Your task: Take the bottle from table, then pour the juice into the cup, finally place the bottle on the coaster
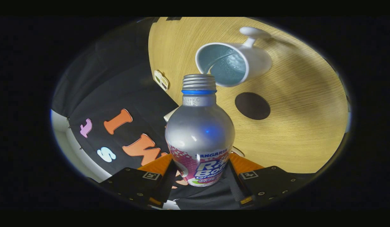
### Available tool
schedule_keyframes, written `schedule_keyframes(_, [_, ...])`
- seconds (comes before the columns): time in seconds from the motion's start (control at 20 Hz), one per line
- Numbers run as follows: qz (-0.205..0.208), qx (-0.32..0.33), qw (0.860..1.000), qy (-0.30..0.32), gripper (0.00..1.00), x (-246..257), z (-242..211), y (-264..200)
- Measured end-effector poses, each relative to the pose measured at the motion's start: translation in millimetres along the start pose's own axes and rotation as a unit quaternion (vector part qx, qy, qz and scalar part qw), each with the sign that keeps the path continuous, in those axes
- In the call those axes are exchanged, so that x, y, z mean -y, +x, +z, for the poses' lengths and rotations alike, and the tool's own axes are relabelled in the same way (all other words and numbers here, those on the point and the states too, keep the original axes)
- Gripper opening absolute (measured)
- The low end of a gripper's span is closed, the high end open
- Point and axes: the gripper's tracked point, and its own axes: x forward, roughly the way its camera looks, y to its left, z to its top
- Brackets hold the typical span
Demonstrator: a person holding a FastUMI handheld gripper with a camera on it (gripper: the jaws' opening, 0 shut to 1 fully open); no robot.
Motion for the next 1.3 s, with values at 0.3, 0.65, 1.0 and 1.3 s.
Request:
schedule_keyframes(0.3, [0.014, -0.009, 0.999, 0.031, 0.77, -9, -2, -2])
schedule_keyframes(0.65, [0.014, -0.011, 0.998, 0.061, 0.77, -14, -2, -2])
schedule_keyframes(1.0, [0.042, -0.022, 0.994, 0.097, 0.77, -28, -2, -3])
schedule_keyframes(1.3, [0.044, -0.023, 0.993, 0.111, 0.77, -29, -1, -3])
